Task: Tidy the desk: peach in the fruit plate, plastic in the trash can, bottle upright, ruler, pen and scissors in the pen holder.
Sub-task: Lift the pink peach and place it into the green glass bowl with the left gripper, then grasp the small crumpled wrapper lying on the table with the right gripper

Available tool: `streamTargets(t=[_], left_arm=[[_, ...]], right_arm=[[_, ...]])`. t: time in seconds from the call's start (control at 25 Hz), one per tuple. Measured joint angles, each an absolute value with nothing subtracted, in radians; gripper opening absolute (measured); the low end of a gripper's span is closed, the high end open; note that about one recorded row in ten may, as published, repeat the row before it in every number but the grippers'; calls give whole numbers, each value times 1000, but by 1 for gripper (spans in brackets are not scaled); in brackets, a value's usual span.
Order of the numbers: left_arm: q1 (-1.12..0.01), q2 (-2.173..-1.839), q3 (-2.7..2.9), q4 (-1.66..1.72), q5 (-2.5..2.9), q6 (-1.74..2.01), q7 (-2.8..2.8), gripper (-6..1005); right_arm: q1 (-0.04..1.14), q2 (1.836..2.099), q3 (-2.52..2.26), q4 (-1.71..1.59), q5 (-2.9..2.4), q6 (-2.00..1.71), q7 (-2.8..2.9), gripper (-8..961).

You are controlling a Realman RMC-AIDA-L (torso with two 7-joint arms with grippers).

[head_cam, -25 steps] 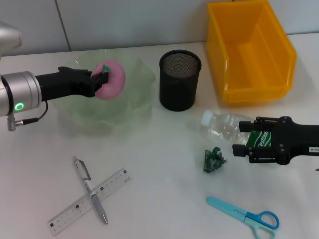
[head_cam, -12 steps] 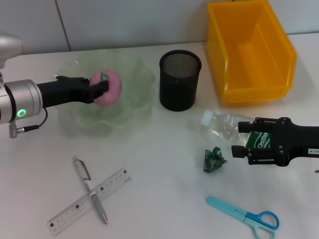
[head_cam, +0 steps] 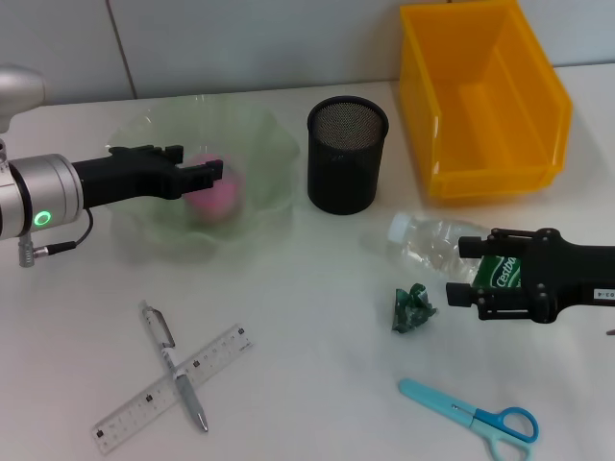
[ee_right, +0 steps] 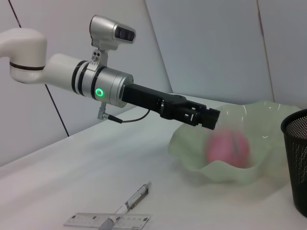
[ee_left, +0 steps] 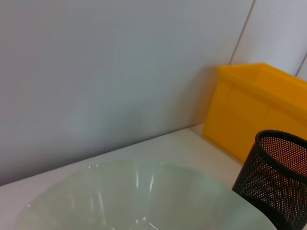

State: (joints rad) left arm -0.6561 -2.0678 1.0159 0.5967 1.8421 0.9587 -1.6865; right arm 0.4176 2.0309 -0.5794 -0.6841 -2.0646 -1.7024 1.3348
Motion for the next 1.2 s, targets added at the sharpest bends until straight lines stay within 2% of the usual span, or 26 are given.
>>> streamTargets(t=[0.4,0.84,1.2], left_arm=[[-660,-2066,1012,599,1839,977,-1695,840],[-608,-2052,965,700,1837,1534,-1663,840],[-573,-2069,1001,613,1835,1611,-1478,840]], right_arm=[[422,2031,-580,-684,-2065,-1702,1334,776],[432,2018,-574,-684,-2065,-1705,1338,776],[449,2014,-583,-708,-2074,-1714,1373,777]])
